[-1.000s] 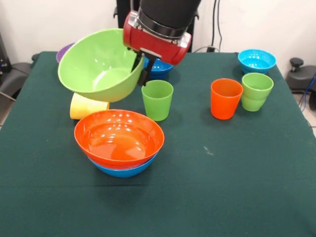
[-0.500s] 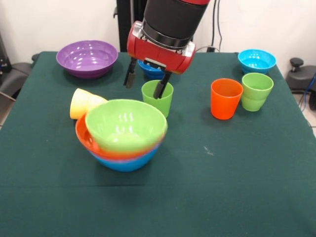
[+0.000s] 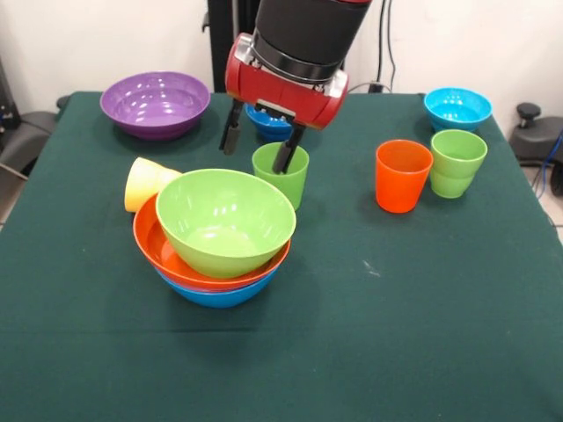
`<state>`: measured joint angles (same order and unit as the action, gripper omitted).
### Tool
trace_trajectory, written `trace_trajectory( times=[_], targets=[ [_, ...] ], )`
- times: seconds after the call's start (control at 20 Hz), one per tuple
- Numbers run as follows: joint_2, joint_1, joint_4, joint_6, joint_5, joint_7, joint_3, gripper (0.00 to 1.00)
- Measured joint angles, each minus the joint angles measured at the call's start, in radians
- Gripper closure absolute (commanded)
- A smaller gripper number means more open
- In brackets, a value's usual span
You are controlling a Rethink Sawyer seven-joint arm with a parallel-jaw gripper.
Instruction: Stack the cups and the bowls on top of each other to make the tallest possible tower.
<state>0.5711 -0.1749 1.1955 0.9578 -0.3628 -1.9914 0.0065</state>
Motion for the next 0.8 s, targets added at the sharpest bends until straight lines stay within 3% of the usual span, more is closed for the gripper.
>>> trace_trajectory(
  times=[0.8],
  targets=[
    [0.057, -0.035, 0.065, -0.007, -0.002, 0.0, -0.024, 0.0]
  ],
)
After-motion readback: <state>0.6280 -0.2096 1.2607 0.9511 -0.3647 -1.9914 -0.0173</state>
